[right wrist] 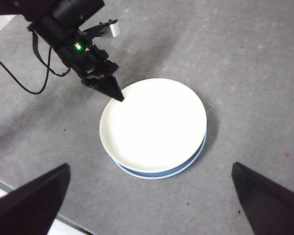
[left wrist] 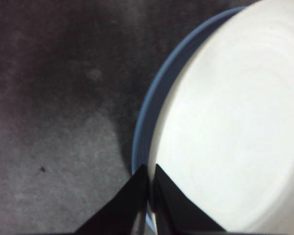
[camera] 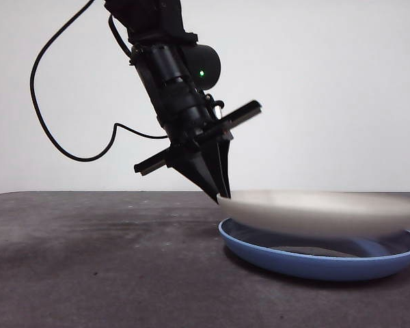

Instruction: Pick up the white plate, put it on the blue plate, put it on desk

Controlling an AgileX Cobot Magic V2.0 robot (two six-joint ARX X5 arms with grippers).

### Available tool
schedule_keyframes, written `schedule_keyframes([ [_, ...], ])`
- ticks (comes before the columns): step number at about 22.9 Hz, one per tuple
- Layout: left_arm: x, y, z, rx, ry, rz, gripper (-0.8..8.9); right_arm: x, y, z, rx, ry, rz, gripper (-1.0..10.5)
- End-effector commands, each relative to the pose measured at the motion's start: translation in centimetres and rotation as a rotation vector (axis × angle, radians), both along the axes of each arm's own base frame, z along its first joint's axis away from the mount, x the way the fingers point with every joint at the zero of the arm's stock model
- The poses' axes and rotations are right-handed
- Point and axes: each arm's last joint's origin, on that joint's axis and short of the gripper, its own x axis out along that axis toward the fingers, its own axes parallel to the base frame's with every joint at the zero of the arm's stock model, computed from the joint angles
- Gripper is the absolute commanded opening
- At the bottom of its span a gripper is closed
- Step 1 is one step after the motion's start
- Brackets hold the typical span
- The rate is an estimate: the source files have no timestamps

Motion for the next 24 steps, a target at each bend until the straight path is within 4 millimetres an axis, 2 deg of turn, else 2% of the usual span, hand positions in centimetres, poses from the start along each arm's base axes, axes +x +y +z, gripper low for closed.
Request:
schedule_keyframes([
  [1,0.4,-0.9,-0.4,-0.009,-0.004,0.004,0.10,-0.2,0.0,0.5,-0.002,-0.026,0.013,5.8],
  [14,0.1,-1.5,-0.8,0.025,-0.028,-0.005,0.13,-0.2,0.0,0.5,-0.001,-0.025,0.013,5.8],
  [16,0.1,-1.5,-0.8,0.025,-0.027,-0.005,0.72,-0.2,0.0,0.5,-0.002,-0.023,0.013,5.8],
  [20,0.2,-1.6,-0.1,0.018,-0.032,-0.004,3.06,-0.3,0.0,0.5,-0.003,-0.020,0.013,5.8],
  [24,0.5,-1.8,2.8,0.007,-0.059,-0.021,4.75,-0.3,0.0,0.4,-0.005,-0.015,0.012,5.8],
])
